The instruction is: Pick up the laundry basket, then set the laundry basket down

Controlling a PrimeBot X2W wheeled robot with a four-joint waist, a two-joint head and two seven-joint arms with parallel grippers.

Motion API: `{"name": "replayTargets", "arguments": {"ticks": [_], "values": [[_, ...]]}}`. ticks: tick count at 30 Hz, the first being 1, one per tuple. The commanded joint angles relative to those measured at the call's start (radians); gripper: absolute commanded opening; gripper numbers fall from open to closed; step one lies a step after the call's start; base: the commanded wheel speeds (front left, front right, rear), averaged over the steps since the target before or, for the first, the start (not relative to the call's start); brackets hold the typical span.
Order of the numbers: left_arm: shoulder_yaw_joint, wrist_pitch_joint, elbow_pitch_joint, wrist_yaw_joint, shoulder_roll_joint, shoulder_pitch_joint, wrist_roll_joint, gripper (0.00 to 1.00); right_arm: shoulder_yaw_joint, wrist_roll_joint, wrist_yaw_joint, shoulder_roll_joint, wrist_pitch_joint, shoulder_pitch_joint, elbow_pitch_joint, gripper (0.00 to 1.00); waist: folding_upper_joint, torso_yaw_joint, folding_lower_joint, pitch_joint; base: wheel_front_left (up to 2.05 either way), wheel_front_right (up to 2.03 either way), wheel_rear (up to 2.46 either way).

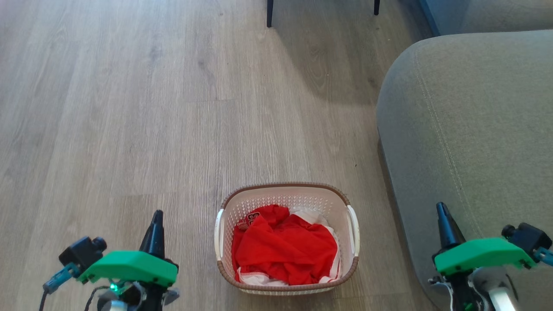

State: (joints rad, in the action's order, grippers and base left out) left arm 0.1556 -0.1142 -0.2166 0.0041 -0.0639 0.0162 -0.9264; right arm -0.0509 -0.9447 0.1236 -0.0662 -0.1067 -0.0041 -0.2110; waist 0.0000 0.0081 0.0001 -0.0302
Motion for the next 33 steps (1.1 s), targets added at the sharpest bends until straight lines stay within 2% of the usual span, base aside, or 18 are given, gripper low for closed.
{"name": "replayTargets", "arguments": {"ticks": [1, 33], "values": [[-0.030, 0.009, 0.023, -0.012, -0.017, -0.058, -0.037, 0.00, 0.003, -0.037, 0.004, -0.014, 0.007, -0.055, 0.026, 0.00, 0.0000, 0.000, 0.0000, 0.001, 0.00, 0.00, 0.00], [-0.125, 0.098, -0.001, -0.073, -0.019, -0.089, -0.376, 0.00, 0.062, -0.365, 0.005, -0.014, 0.095, -0.077, -0.002, 0.00, 0.0000, -0.004, -0.0001, 0.014, 0.00, 0.00, 0.00]]}}
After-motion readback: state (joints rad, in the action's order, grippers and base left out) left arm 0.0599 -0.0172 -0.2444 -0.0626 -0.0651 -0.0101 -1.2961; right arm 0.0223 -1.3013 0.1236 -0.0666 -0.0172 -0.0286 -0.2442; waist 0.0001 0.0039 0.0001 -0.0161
